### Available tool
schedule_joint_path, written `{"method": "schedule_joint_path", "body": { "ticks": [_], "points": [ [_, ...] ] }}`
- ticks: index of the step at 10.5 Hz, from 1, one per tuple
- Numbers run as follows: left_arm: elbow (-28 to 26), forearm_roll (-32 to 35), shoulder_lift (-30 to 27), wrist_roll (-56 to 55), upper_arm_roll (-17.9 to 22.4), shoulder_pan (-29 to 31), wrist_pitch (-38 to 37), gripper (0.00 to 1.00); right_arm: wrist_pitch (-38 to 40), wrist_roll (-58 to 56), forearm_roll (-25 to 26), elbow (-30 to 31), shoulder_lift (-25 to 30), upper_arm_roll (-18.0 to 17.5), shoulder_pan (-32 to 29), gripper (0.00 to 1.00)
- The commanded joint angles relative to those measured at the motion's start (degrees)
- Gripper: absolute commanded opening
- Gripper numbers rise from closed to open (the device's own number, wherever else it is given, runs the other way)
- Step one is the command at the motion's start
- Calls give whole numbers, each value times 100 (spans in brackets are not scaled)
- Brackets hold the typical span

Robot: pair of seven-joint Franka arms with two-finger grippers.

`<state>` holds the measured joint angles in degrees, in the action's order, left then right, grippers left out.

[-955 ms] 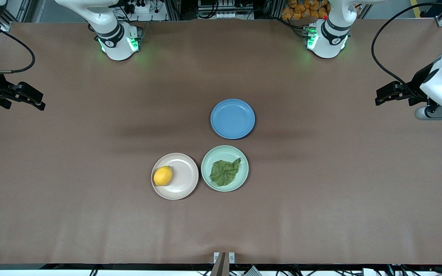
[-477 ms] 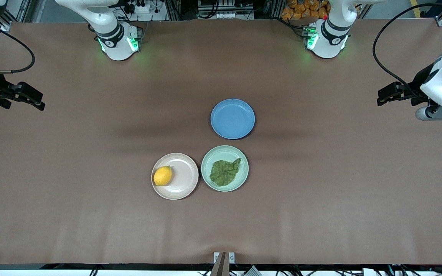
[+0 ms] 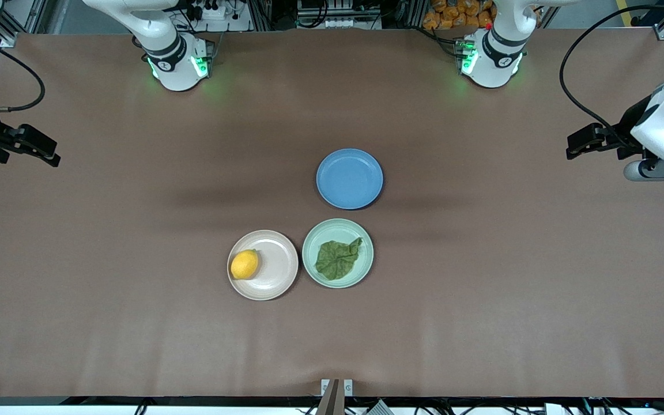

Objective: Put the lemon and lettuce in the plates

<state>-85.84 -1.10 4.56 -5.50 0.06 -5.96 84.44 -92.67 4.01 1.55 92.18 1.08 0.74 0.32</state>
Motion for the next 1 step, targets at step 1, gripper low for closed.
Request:
{"method": "schedule_joint_path", "body": {
  "ticks": [1],
  "points": [
    [58,154,19,93,3,-36,20,100,39,-32,91,1,33,-56,-75,100]
  ]
}}
